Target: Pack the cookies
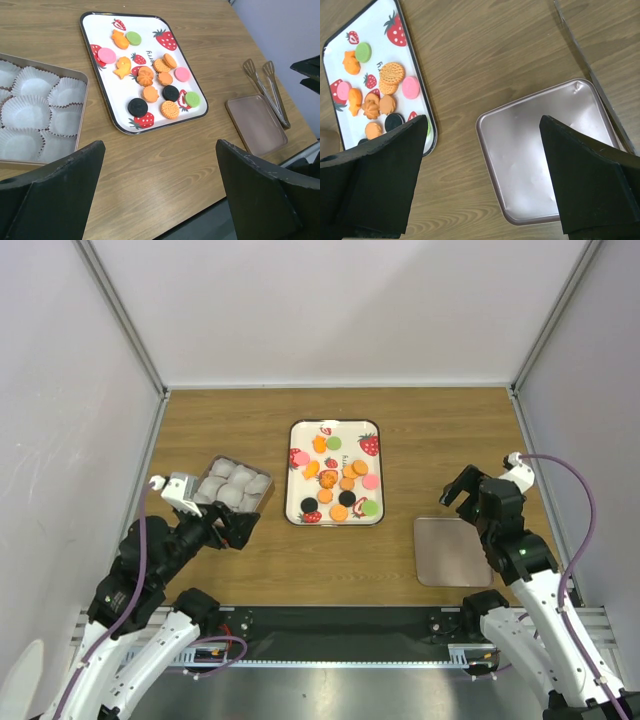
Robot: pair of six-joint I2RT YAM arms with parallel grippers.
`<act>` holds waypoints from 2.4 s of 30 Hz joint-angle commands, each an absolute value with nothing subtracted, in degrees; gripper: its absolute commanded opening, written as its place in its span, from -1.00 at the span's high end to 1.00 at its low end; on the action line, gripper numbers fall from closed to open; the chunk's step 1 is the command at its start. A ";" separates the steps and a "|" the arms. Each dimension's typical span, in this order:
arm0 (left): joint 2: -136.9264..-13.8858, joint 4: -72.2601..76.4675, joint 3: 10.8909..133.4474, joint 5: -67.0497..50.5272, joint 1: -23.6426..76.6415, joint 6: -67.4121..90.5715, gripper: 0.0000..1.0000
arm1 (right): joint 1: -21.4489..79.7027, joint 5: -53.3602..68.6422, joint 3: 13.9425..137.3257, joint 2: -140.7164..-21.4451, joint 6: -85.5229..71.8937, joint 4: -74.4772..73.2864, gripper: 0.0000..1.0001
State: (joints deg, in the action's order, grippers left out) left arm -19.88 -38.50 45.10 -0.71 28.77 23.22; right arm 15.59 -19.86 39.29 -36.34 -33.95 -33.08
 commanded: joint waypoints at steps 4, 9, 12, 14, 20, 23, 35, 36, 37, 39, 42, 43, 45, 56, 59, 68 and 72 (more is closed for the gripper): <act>-20.92 -36.21 44.65 -3.34 29.09 21.27 -1.00 | 15.12 -21.18 44.47 -39.28 -31.82 -33.84 -1.00; -21.36 -36.04 44.47 -3.52 29.09 21.18 -1.00 | 10.22 -23.29 49.38 -46.83 -30.42 -34.89 -0.99; -21.71 -35.95 44.47 -3.52 29.09 21.18 -0.99 | 5.11 -23.37 53.59 -54.01 -30.23 -34.89 -0.99; -22.06 -35.95 44.47 -3.43 29.09 21.18 -0.99 | -1.38 -23.21 55.36 -57.99 -30.41 -34.72 -0.99; -23.82 -35.86 44.47 -4.13 29.09 21.01 -1.00 | -17.04 -14.52 58.19 -71.09 -32.96 -34.37 -0.93; -24.08 -35.68 44.39 -4.39 29.09 20.92 -1.00 | -21.34 -13.10 56.08 -75.22 -33.66 -32.09 -0.89; -26.10 -35.42 44.30 -5.89 29.18 20.83 -1.00 | -23.38 -15.55 51.95 -85.16 -30.94 -25.05 -0.77; -26.19 -35.59 44.38 -6.06 29.18 20.83 -0.99 | -23.38 -15.56 51.86 -85.77 -30.94 -24.70 -0.72; -26.10 -35.51 44.30 -6.15 29.18 20.83 -0.99 | -23.38 -15.38 51.77 -86.30 -31.20 -24.09 -0.70; -26.02 -35.42 44.12 -6.15 29.18 20.83 -0.99 | -23.38 -13.63 51.51 -87.71 -31.99 -23.21 -0.63; -26.63 -35.51 44.30 -6.24 29.27 20.83 -1.00 | -23.03 -13.80 50.80 -89.81 -32.17 -21.54 -0.57; -26.89 -35.51 44.30 -6.15 29.27 20.83 -1.00 | -22.77 -14.32 50.71 -90.52 -32.17 -21.27 -0.56; -27.16 -35.59 44.30 -5.98 29.27 20.92 -1.00 | -22.76 -14.85 50.80 -92.10 -32.17 -21.01 -0.49; -27.33 -35.68 44.30 -5.62 29.27 21.18 -1.00 | -22.76 -16.96 52.29 -94.84 -31.56 -21.01 -0.10; -27.07 -35.77 44.30 -5.71 29.27 21.18 -0.99 | -22.33 -18.28 52.47 -94.66 -31.03 -21.36 -0.03; -26.28 -35.68 44.30 -5.36 29.27 21.09 -1.00 | -17.85 -26.19 54.49 -96.33 -28.65 -22.85 -0.04; -26.28 -35.60 44.30 -5.45 29.27 21.01 -0.99 | -16.96 -27.42 55.37 -98.34 -27.16 -22.94 -0.05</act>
State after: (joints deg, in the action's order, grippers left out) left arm -26.52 -37.47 44.34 -5.13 28.88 21.96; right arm -17.61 -24.40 53.84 -96.23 -28.82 -22.22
